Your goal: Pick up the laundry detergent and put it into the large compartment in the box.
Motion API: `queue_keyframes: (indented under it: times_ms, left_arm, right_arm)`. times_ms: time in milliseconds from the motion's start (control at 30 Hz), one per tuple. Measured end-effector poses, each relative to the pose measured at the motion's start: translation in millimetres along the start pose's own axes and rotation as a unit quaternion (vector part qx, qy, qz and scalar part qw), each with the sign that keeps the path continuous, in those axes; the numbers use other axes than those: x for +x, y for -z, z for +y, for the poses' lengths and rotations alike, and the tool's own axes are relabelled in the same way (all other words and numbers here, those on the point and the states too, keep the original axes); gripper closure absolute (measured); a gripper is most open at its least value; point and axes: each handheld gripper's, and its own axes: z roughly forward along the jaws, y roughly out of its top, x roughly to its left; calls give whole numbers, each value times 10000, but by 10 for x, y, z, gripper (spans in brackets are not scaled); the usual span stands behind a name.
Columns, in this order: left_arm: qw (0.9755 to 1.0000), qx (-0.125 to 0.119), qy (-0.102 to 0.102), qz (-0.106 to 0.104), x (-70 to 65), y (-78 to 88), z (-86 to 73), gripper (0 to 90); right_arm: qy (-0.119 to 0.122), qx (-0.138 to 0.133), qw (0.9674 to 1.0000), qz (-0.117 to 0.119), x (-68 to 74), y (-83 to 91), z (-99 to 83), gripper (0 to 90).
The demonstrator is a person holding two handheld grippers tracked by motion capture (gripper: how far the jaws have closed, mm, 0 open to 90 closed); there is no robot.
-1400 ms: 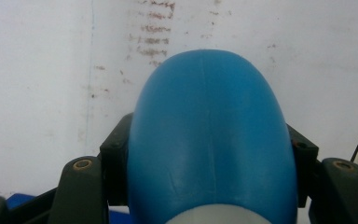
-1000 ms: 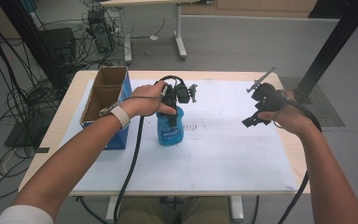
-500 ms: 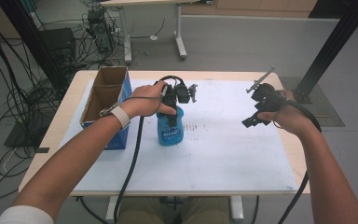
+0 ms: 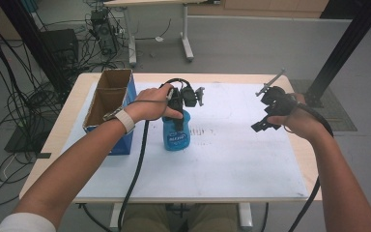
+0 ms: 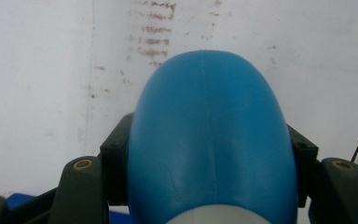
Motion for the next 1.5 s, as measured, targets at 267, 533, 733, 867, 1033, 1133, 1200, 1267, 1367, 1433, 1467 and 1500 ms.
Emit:
queue_keyframes:
  times_ms: [267, 533, 733, 867, 1033, 1133, 1200, 1267, 1367, 1433, 1467, 1500]
  left_arm:
    - [10000, 0, 2, 4, -3, 0, -1, 379]
    - [10000, 9, 34, 13, -8, 0, 4, 379]
    - [10000, 9, 28, 5, -2, 0, 6, 379]
    - [10000, 14, 19, 8, -4, 0, 11, 380]
    - [10000, 20, 37, 5, -5, 2, 10, 381]
    - [10000, 10, 64, -3, 1, 0, 8, 381]
    - [10000, 5, 74, -10, 5, 0, 6, 381]
    - [10000, 0, 88, -2, 1, 2, 2, 382]
    - [9999, 31, 108, -10, 4, 7, 14, 382]
    - [9998, 82, 163, -10, 8, 14, 30, 382]
    - [9997, 95, 213, -14, 14, 18, 32, 381]
    - [9997, 90, 231, 6, 8, 19, 26, 382]
  right_arm:
    - [-12, -10, 10000, 2, -3, 5, -3, 136]
    - [-19, -10, 10000, -6, -3, 14, -10, 136]
    - [-36, -14, 10000, -11, -7, 15, -21, 136]
    - [-27, -20, 10000, -7, -11, 14, -27, 136]
    - [-24, -17, 10000, -23, -4, 21, -27, 136]
    - [-34, -18, 10000, -35, -1, 34, -32, 136]
    - [-38, -41, 10000, -34, -2, 41, -45, 136]
    - [-41, -33, 10000, -46, 1, 50, -51, 136]
    - [-58, -23, 10000, -55, 3, 56, -58, 136]
    - [-57, -41, 10000, -52, 6, 60, -65, 136]
    - [-53, -37, 10000, -59, 9, 63, -64, 136]
    - [-56, -32, 10000, -68, 11, 67, -63, 136]
